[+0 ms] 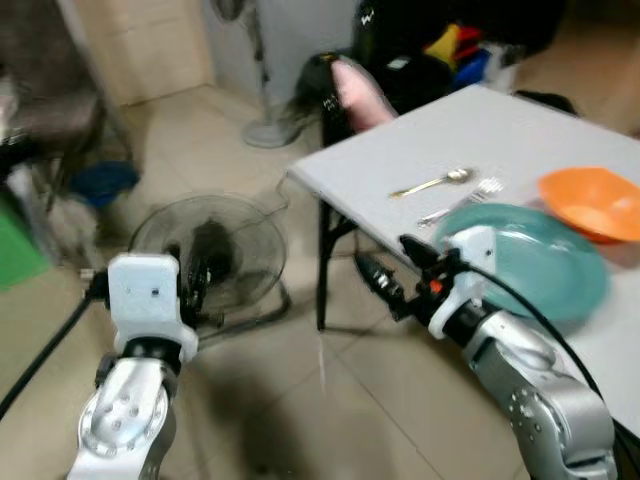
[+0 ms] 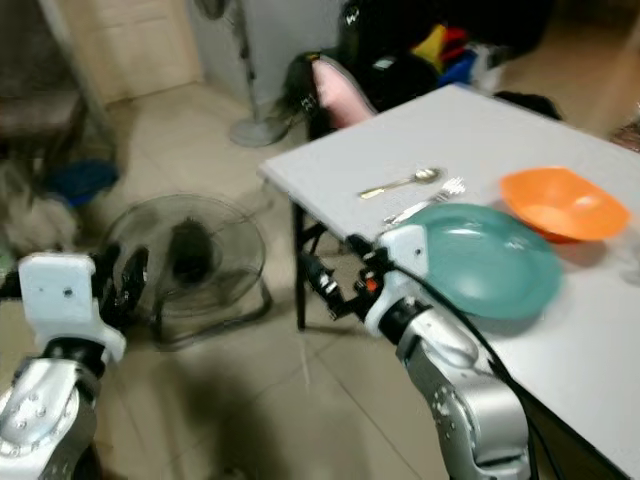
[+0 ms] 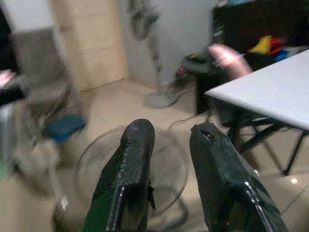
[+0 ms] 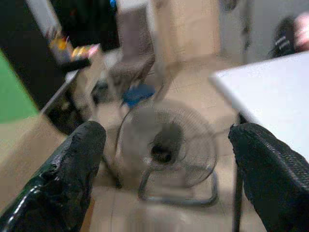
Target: Setting the table
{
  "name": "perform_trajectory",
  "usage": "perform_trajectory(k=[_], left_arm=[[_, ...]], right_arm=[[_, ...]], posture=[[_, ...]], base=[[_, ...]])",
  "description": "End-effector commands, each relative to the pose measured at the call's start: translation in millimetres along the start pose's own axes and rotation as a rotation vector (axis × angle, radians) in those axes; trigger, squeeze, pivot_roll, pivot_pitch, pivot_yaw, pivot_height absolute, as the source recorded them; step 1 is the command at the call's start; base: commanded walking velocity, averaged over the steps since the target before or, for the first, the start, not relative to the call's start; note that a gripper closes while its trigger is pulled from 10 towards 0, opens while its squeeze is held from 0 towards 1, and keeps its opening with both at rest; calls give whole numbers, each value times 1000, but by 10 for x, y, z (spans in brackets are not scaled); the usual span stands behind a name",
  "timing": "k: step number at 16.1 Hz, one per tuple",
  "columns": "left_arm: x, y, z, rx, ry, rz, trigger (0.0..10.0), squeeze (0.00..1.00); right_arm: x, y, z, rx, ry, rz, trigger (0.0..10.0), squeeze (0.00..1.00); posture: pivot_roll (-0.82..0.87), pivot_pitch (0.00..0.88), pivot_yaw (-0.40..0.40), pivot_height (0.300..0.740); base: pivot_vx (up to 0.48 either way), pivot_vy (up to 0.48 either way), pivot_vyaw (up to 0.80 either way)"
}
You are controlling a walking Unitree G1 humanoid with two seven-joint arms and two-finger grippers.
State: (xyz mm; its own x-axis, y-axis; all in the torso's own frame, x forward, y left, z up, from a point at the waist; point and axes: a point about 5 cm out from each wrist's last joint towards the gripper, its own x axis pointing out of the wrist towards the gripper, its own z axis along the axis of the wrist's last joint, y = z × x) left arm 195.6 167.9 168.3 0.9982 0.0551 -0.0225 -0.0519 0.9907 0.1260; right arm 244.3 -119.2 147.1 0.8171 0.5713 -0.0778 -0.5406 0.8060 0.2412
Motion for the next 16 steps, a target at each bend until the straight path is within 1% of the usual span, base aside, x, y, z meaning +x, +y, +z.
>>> perform_trajectory(k=[1, 2, 5, 7, 9, 13, 14, 16], left_arm=[[-9, 28, -28, 4, 21, 23, 10000, 0], [-18, 39, -31, 15, 23, 28, 10000, 0], [-39, 52, -38, 13, 29, 45, 10000, 0], [-74, 81, -48, 22, 40, 65, 10000, 0], [-89, 101, -51, 25, 48, 70, 10000, 0], [-106, 129, -53, 36, 58, 83, 10000, 0], [-105, 135, -55, 39, 60, 84, 10000, 0], [-103, 154, -52, 50, 63, 87, 10000, 0]], right_arm=[[22, 33, 3, -6, 6, 19, 10000, 0], [34, 34, -25, -4, 21, 33, 10000, 0], [46, 33, -45, -1, 34, 61, 10000, 0], [62, 33, -74, 35, 57, 102, 10000, 0], [69, 28, -93, 50, 68, 114, 10000, 0], [66, 7, -137, 58, 79, 85, 10000, 0], [64, -5, -166, 47, 89, 63, 10000, 0], [64, -76, -213, 58, 101, -25, 10000, 0]], posture=[[-25, 0, 17, 740], [-19, 0, 11, 740], [-10, 0, 1, 740], [5, 0, -4, 740], [12, 0, -5, 740], [22, 0, -7, 740], [22, 0, -7, 740], [20, 0, -4, 740]], base=[[0, 0, 800], [0, 0, 800], [0, 0, 800], [0, 0, 800], [0, 0, 800], [0, 0, 800], [0, 371, 0], [0, 414, 0]])
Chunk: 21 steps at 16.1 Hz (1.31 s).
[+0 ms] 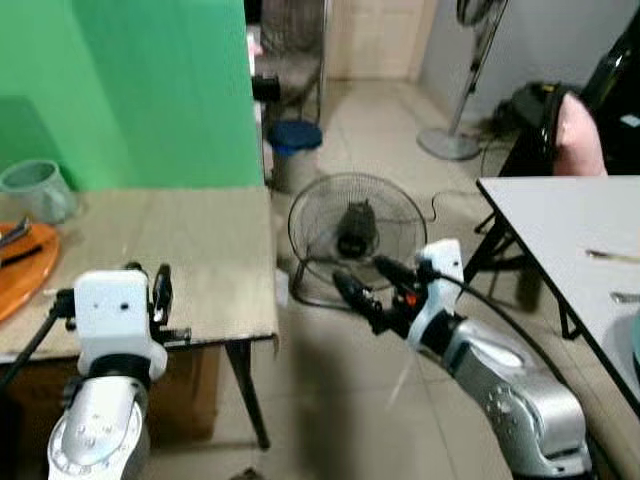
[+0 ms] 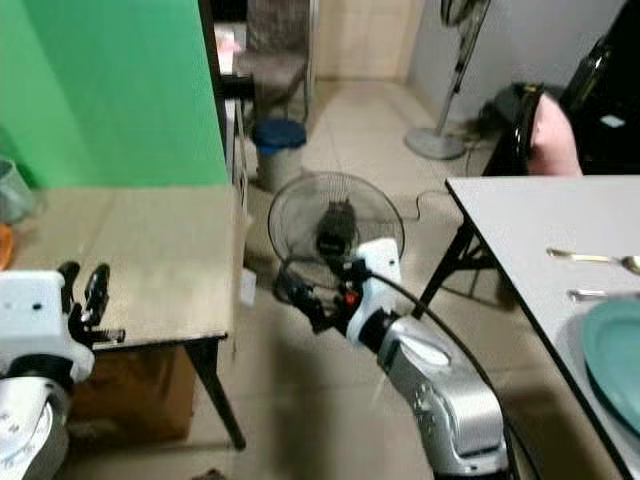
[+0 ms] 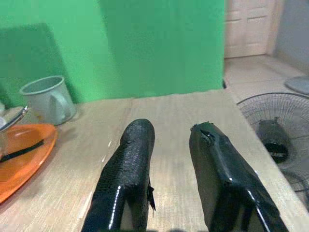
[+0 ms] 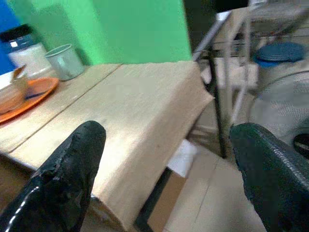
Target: Setting the table
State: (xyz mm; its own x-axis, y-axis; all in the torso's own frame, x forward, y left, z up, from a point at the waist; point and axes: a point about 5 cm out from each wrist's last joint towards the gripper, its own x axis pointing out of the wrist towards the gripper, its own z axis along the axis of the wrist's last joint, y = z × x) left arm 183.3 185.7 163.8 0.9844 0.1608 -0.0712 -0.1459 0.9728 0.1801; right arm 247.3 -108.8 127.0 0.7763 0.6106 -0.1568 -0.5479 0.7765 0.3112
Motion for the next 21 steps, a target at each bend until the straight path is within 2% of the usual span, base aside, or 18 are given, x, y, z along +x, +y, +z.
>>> perform_trajectory(k=[1, 6, 13, 17, 19, 21], left_arm=[[6, -20, 18, 1, -1, -10, 10000, 0], [-4, 21, -1, 19, 8, 0, 10000, 0], [9, 78, 0, 41, 3, 10, 10000, 0], [-10, 92, 11, -8, -3, 49, 10000, 0], [-10, 118, -8, 17, 0, 65, 10000, 0], [-16, 106, -7, 3, 4, 55, 10000, 0]], right_arm=[[-38, -92, -4, -10, 8, -59, 10000, 0], [4, -89, 15, -35, -7, -81, 10000, 0], [34, -138, -45, 18, 1, -132, 10000, 0], [67, -115, -14, 18, -8, -113, 10000, 0], [90, -63, 7, -29, -7, -72, 10000, 0], [129, -88, 52, -16, -26, -79, 10000, 0]], posture=[[18, 0, -3, 740], [25, 3, -14, 740], [37, 2, -23, 740], [33, 2, -22, 740], [33, 2, -23, 740], [36, 4, -25, 740]], base=[[0, 412, 0], [0, 394, 0], [0, 367, 0], [0, 0, 0], [0, 0, 0], [249, 0, 603]])
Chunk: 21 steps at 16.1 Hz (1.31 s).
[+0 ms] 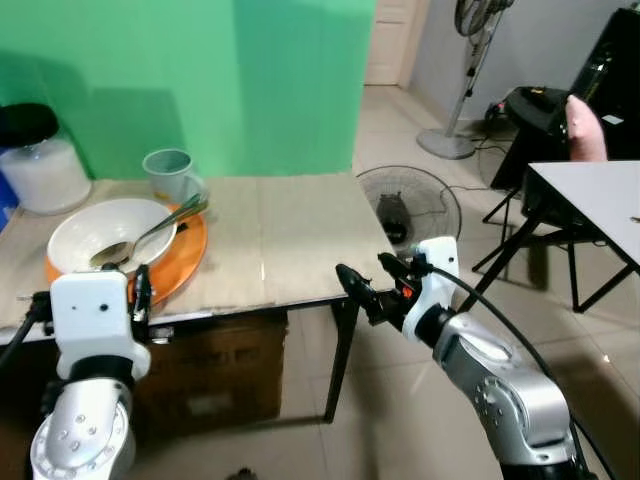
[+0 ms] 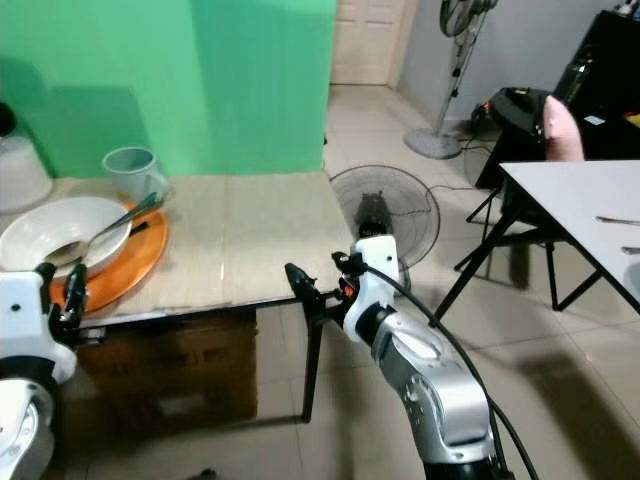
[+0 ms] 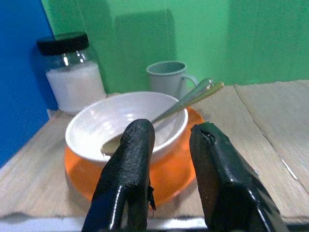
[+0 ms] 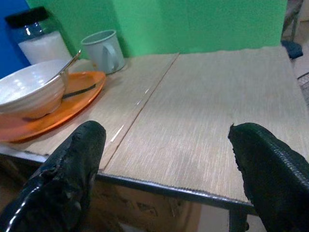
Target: Setting the table
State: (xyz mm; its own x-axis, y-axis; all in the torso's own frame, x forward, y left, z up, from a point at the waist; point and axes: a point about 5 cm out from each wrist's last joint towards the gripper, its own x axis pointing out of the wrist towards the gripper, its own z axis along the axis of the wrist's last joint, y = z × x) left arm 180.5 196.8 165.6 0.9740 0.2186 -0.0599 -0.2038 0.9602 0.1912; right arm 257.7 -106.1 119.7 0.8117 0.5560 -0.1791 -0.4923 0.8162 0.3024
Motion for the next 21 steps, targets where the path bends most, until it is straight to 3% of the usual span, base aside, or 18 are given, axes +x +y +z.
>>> perform_trajectory(k=[1, 7, 13, 18, 21], left_arm=[[-5, -9, -3, -5, 4, -5, 10000, 0], [-19, -62, 33, 35, -11, -55, 10000, 0], [-24, -85, 62, 27, -25, -82, 10000, 0], [60, -78, 74, 23, -41, -90, 10000, 0], [86, -125, 199, 51, -92, -159, 10000, 0]], right_arm=[[31, -28, 102, -18, -31, -8, 10000, 0], [94, -25, 181, -31, -51, 54, 10000, 0], [73, -44, 203, 31, -82, 69, 10000, 0], [-115, -277, 241, 16, -216, -169, 10000, 0], [-235, -267, 266, 46, -212, -105, 10000, 0]], posture=[[35, 4, -26, 740], [47, 0, -34, 740], [53, 0, -44, 740], [32, 0, -20, 740], [11, 0, 15, 740]], base=[[270, 0, 800], [286, 0, 745], [284, 0, 0], [274, 0, 0], [87, 0, 0]])
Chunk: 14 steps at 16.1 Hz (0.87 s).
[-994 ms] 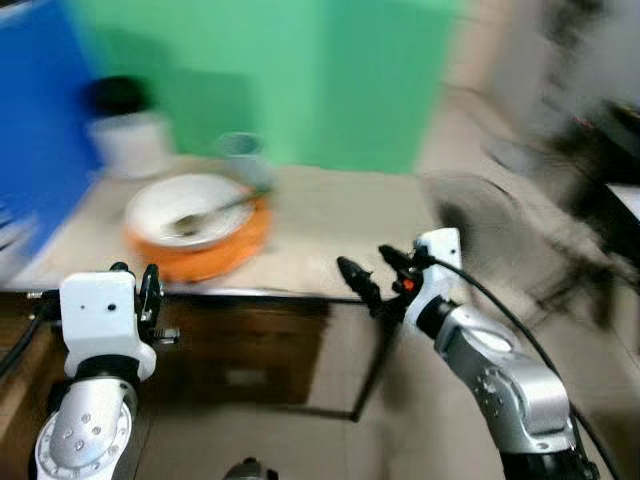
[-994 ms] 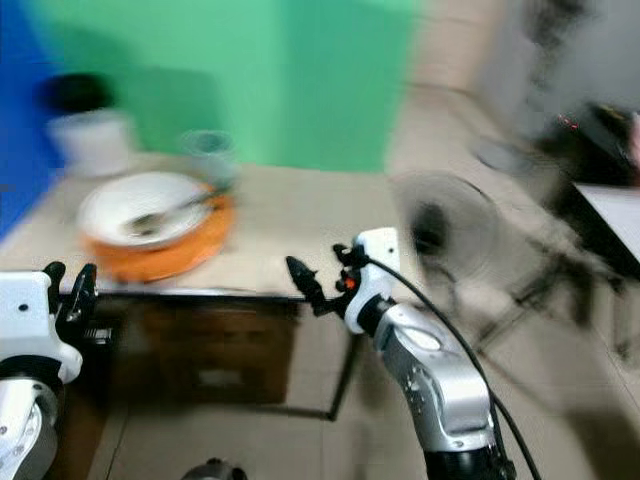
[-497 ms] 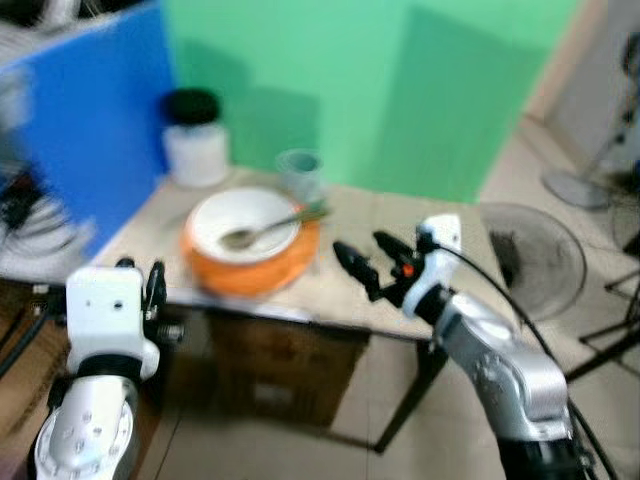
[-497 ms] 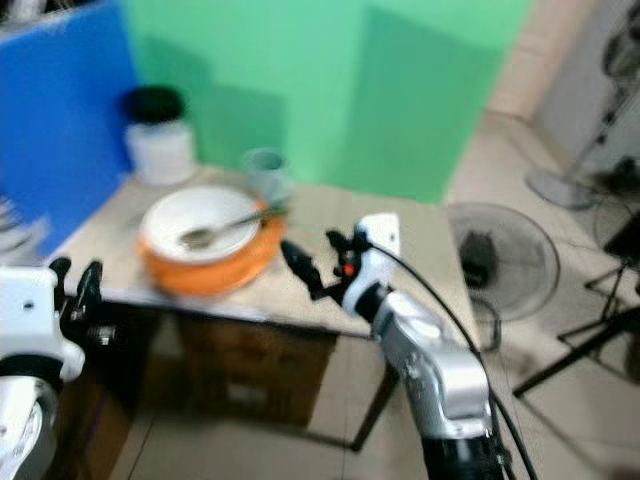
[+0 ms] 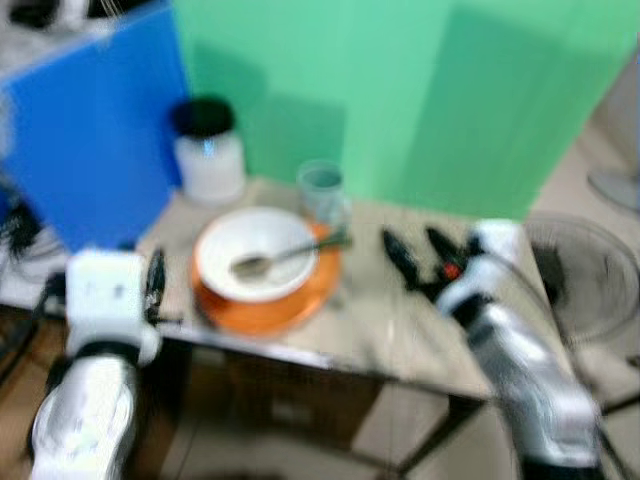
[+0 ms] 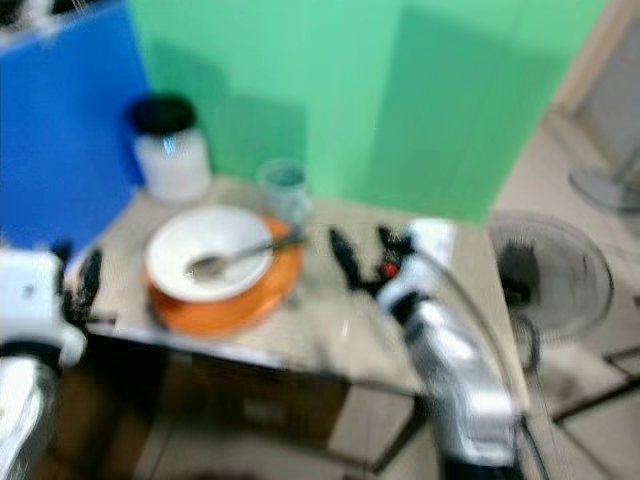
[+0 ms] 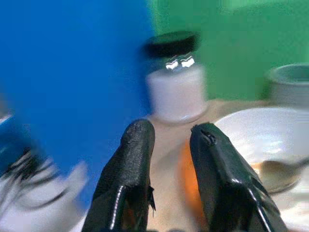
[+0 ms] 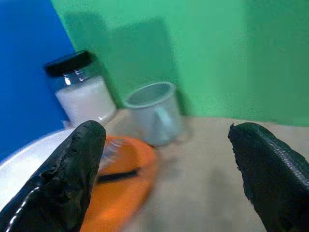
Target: Setting the table
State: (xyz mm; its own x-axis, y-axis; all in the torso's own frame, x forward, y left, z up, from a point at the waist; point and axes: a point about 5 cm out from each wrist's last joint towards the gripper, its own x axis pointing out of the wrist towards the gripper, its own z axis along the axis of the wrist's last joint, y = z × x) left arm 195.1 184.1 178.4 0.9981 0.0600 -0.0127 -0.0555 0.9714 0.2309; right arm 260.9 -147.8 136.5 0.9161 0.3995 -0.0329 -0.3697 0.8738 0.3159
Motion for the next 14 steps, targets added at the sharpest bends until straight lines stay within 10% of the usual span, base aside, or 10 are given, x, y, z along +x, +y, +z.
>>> perform_trajectory(k=[1, 6, 8, 14], left_arm=[[-9, -18, 57, 16, -18, -33, 10000, 0], [88, 73, 34, 15, 22, -188, 10000, 0], [171, 107, 48, 63, 16, -275, 10000, 1000], [218, 19, -20, 65, 59, -380, 10000, 1000]], right_arm=[[2, 69, 45, 0, -3, 63, 10000, 0], [139, 68, 224, -40, -28, 164, 10000, 0], [164, 82, 270, -91, -22, 239, 10000, 0], [546, 426, 295, -378, 113, 542, 10000, 0]], posture=[[8, 0, 19, 740], [25, 3, 0, 740], [23, 7, -1, 740], [-13, 9, 24, 740]], base=[[0, 0, 0], [0, 0, 0], [0, 0, 0], [0, 0, 0]])
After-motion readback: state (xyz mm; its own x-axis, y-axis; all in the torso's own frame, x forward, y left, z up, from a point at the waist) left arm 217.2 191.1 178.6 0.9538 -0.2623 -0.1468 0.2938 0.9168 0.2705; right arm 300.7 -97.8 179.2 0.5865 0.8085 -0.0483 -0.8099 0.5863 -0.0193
